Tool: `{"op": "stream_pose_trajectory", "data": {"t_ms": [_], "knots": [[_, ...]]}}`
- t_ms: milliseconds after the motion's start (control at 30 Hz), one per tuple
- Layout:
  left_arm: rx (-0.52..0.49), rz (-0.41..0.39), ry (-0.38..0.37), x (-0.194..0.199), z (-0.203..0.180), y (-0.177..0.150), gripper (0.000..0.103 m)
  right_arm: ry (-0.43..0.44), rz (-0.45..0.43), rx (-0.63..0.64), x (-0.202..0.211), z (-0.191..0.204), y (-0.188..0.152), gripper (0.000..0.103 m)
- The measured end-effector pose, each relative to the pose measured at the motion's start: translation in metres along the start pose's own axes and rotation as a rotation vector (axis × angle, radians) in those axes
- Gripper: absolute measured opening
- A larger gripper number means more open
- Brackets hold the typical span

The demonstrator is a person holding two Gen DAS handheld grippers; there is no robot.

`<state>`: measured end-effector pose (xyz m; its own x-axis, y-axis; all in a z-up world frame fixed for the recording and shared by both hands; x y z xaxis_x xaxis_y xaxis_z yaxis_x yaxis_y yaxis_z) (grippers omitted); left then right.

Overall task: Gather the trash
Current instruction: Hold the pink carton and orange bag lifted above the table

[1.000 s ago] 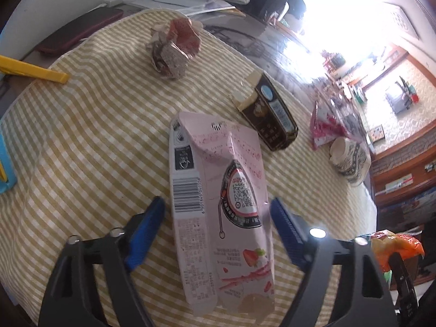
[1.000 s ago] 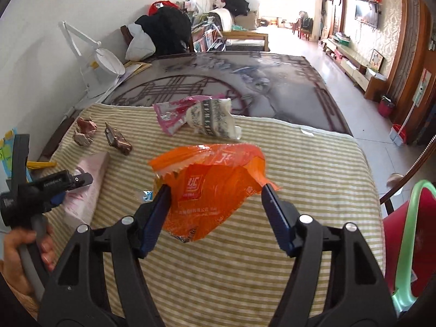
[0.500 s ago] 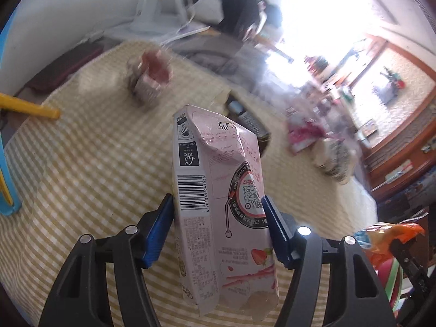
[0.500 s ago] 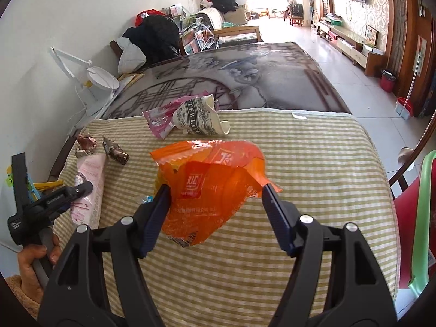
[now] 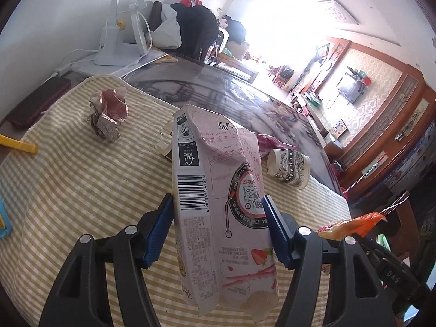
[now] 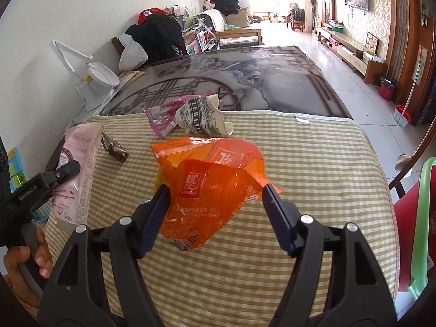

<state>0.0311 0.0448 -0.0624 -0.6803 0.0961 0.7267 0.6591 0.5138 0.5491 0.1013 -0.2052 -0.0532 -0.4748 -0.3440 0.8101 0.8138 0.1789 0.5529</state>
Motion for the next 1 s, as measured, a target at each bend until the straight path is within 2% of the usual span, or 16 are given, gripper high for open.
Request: {"op": "stream_pose_trajectory", "data": {"t_ms": [200, 567, 1000], "knots": [[-0.005, -0.013, -0.006, 0.002, -0.003, 0.0, 0.062, -0.01, -0.003, 0.008, 0.0, 0.003, -0.001, 0.068], [-0.046, 0.011, -0.075, -0.002, -0.014, -0.005, 0.062, -0.032, -0.032, -0.026, 0.008, -0.011, 0.002, 0.068], [-0.058, 0.016, -0.069, -0.005, -0.018, -0.005, 0.062, -0.039, -0.035, -0.045, 0.01, -0.02, 0.002, 0.068]]}}
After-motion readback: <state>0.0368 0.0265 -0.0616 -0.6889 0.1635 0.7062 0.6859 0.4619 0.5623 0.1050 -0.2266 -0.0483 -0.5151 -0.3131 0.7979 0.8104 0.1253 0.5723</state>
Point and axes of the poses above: each gripper's, at about its wrist camera, not at the fingertips, and x roughly against the way its jaws point, z to its left, y to its top, the point moved 3 cm from there along -x, roughly the way its jaws point, and after that the axes turned 7 degrees about z, right-handed, at the moved point
